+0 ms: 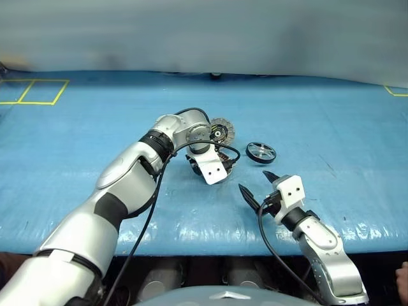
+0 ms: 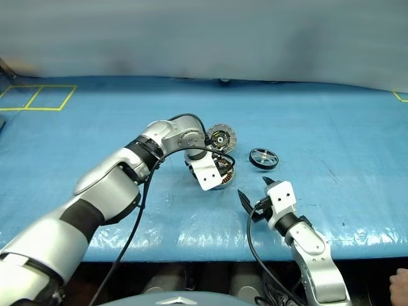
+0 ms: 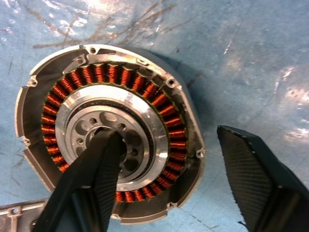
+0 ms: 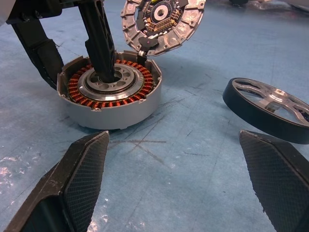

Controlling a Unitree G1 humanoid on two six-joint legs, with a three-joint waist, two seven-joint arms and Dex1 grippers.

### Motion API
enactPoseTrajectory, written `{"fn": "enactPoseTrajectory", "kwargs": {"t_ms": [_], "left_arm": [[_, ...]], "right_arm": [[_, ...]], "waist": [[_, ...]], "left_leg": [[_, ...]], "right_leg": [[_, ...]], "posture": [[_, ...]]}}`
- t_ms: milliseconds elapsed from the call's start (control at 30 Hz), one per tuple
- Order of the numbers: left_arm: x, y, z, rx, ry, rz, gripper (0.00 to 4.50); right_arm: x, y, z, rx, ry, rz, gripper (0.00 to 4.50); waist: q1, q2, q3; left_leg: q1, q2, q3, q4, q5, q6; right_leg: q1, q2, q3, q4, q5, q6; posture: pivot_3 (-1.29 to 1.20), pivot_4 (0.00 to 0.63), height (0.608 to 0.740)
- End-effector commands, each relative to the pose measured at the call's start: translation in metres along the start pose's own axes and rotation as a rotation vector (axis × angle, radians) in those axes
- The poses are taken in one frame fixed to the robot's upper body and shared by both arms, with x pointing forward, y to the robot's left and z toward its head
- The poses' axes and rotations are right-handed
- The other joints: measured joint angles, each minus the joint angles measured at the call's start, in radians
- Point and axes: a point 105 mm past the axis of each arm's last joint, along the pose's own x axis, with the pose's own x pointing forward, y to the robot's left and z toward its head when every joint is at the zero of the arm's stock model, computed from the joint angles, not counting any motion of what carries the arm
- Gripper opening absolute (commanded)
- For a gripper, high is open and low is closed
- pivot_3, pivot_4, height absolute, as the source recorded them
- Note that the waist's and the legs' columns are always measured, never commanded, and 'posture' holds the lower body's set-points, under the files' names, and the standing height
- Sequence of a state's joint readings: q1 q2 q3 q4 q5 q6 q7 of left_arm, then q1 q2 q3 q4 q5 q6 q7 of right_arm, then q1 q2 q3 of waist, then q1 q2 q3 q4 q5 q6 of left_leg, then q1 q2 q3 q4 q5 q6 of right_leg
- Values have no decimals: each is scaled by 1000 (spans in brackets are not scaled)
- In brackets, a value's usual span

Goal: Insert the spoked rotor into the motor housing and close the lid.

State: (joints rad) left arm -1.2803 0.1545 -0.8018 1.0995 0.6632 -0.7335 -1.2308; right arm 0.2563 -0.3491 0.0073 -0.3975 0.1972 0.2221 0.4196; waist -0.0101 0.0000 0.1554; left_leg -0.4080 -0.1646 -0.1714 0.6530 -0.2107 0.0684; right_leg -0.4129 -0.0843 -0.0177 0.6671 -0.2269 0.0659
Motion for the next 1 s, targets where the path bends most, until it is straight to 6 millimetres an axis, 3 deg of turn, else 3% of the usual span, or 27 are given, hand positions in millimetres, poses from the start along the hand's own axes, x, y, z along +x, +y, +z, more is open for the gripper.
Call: {"fn": "enactPoseTrajectory", "kwargs": {"t_ms": [33, 67, 233, 433, 1000], "left_arm": [[4, -9, -5, -24, 20, -46, 2484], [2, -8, -6, -31, 19, -35, 2314], [-12, -13, -10, -30, 2, -29, 2314], [-22, -30, 2, -21, -87, -65, 2314], [-18, -58, 39, -48, -185, -87, 2314]], "right_arm": [[2, 2, 14, -25, -56, 5, 4500], [2, 1, 15, -25, -58, 4, 4500], [2, 1, 14, -24, -60, 2, 4500], [6, 2, 14, -21, -66, 11, 4500], [14, 6, 15, -21, -79, 50, 4500]], "waist": [[0, 0, 0], [-1, 0, 0], [-6, 0, 0], [-12, 0, 0], [-1, 1, 0]], "left_leg": [[0, 0, 0, 1, 0, 0], [0, 0, 0, 1, 0, 0], [-1, 0, 1, 2, 0, 0], [-2, 1, 2, 1, 0, 0], [-2, 1, 2, 1, 0, 0]], "right_leg": [[0, 0, 0, 0, 0, 0], [0, 0, 0, 0, 0, 1], [-1, 1, 1, 1, 1, 1], [-4, 1, 3, 2, 3, -4], [-3, 2, 4, 1, 4, -5]], "posture": [[0, 150, 740], [0, 150, 740], [0, 150, 740], [0, 150, 740], [0, 150, 740]]}}
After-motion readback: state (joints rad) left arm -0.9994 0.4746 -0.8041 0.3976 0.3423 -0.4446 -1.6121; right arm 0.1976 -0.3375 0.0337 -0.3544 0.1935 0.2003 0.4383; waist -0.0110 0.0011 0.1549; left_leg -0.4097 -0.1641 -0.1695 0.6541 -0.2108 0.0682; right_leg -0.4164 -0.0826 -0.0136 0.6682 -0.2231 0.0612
